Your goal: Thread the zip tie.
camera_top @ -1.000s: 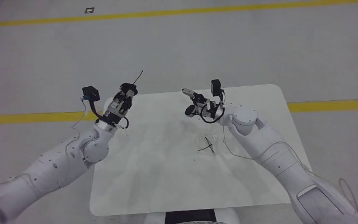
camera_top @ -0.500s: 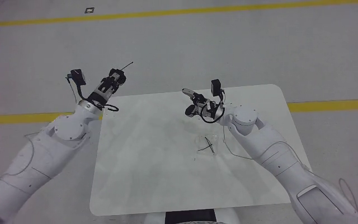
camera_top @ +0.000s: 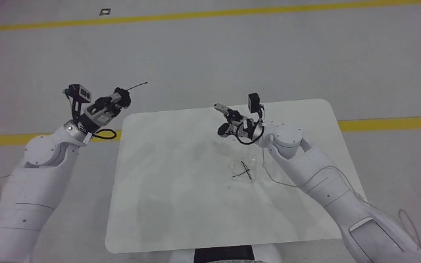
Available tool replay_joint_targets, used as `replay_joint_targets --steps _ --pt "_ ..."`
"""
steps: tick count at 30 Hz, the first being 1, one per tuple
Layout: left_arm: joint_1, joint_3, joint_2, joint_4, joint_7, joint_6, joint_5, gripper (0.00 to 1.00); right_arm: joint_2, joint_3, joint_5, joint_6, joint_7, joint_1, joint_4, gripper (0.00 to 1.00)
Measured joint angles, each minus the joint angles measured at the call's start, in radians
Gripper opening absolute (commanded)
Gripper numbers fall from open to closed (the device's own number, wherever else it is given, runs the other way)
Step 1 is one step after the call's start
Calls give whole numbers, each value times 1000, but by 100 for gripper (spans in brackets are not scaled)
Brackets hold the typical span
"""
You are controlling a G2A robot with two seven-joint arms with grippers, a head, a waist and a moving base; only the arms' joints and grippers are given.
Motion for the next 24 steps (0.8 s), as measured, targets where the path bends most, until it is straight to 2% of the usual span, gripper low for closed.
replay_joint_targets --steps 3,6,7,11,15,19,24 --pt "18 13 -4 -12 -31 21 -35 0 0 0 0 0 0 0 0 100" --pt "29 23 -7 2 -134 43 -47 0 0 0 0 0 0 0 0 100" --pt "30 26 -8 14 -186 53 -75 0 0 0 0 0 0 0 0 100" --pt "21 47 -15 73 -314 57 -106 0 0 0 0 0 0 0 0 100" --pt "5 87 -30 113 -401 62 -148 0 0 0 0 -3 -3 -4 -2 100" --pt "-22 133 -49 137 -435 58 -158 0 -10 -13 -4 -56 45 -5 -3 100" --pt "-45 192 -73 146 -440 53 -157 0 -40 -61 14 -140 135 42 51 100"
